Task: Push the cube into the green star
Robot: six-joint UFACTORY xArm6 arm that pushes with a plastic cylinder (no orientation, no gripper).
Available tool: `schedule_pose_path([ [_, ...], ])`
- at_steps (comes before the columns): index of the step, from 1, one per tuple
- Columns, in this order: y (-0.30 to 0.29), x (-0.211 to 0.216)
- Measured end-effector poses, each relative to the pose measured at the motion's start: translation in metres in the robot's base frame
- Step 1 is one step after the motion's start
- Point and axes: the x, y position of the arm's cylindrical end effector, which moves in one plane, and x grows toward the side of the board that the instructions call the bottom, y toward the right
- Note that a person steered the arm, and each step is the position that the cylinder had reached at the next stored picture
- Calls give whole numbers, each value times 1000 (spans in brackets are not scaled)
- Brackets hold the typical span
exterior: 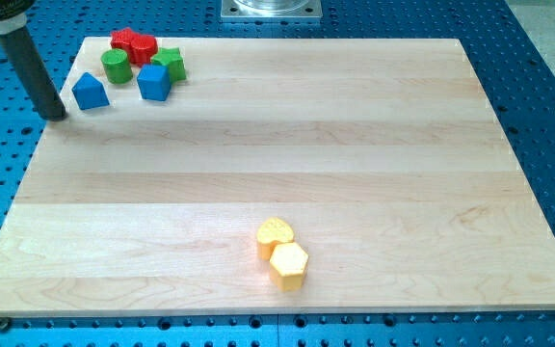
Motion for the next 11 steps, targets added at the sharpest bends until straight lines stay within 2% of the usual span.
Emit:
schedule_pose_path([
  [2,67,-45],
  [3,1,-12],
  [4,11,-4],
  [7,161,-14],
  [9,147,-6],
  [10,157,25],
  [11,217,72],
])
